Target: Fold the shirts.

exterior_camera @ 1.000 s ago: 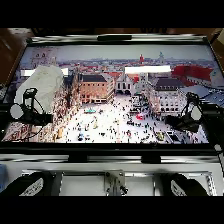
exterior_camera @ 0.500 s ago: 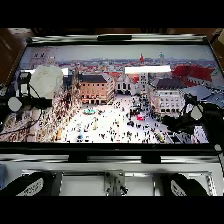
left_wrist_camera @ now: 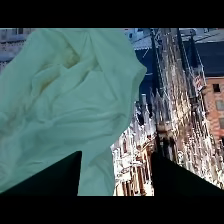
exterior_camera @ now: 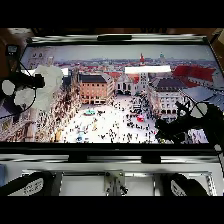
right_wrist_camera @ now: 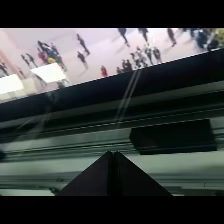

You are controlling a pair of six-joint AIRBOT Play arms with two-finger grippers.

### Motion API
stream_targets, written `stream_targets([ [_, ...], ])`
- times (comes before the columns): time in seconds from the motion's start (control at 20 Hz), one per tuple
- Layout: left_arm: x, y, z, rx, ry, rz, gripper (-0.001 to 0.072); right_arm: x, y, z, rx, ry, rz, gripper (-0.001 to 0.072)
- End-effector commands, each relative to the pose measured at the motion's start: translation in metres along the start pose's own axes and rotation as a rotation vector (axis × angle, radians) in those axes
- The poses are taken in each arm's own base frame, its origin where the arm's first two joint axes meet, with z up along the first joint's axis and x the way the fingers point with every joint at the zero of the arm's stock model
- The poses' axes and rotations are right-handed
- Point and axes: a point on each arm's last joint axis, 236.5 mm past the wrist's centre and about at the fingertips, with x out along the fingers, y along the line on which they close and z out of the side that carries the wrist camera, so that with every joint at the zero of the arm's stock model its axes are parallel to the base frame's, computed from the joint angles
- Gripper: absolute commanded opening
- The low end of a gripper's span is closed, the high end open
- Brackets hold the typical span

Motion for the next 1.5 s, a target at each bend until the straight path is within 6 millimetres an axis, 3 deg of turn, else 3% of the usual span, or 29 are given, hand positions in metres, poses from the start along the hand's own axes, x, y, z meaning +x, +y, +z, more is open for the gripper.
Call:
stream_targets([
  [0.0, 0.002, 0.013, 0.003, 0.059, -0.010, 0.024, 0.0652, -0.001, 0.025, -0.005, 0.015, 0.020, 0.106, 0.0070],
  [0.05, 0.005, 0.016, 0.003, 0.057, -0.014, 0.029, 0.0720, -0.002, 0.027, -0.003, 0.016, 0.013, 0.115, 0.0070],
  [0.3, 0.010, 0.017, -0.016, 0.050, 0.059, 0.023, 0.0720, -0.003, 0.033, 0.013, 0.021, -0.054, 0.141, 0.0070],
  [0.4, 0.014, 0.025, -0.009, 0.021, 0.026, 0.041, 0.0610, -0.003, 0.035, 0.019, 0.023, -0.080, 0.149, 0.0070],
  [0.45, 0.017, 0.034, -0.005, -0.068, 0.003, 0.057, 0.0616, -0.004, 0.036, 0.021, 0.023, -0.089, 0.152, 0.0069],
  [0.55, 0.029, 0.065, -0.007, -0.301, 0.025, 0.098, 0.0696, -0.004, 0.037, 0.023, 0.024, -0.096, 0.157, 0.0069],
  [0.65, 0.050, 0.097, -0.006, -0.369, 0.057, 0.129, 0.0694, -0.004, 0.037, 0.023, 0.024, -0.098, 0.158, 0.0069],
  [0.8, 0.100, 0.127, -0.030, -0.428, 0.173, 0.148, 0.0686, -0.004, 0.037, 0.024, 0.025, -0.102, 0.159, 0.0068],
  [0.9, 0.130, 0.123, -0.061, -0.474, 0.284, 0.122, 0.0686, -0.004, 0.039, 0.024, 0.026, -0.099, 0.166, 0.0068],
  [1.05, 0.157, 0.115, -0.095, -0.489, 0.370, 0.106, 0.0683, -0.006, 0.048, 0.021, 0.033, -0.086, 0.204, 0.0068],
  [1.2, 0.170, 0.105, -0.109, -0.516, 0.400, 0.080, 0.0680, -0.006, 0.050, 0.020, 0.034, -0.084, 0.211, 0.0068],
  [1.45, 0.188, 0.103, -0.114, -0.516, 0.377, 0.081, 0.0677, -0.006, 0.050, 0.021, 0.034, -0.085, 0.211, 0.0068],
])
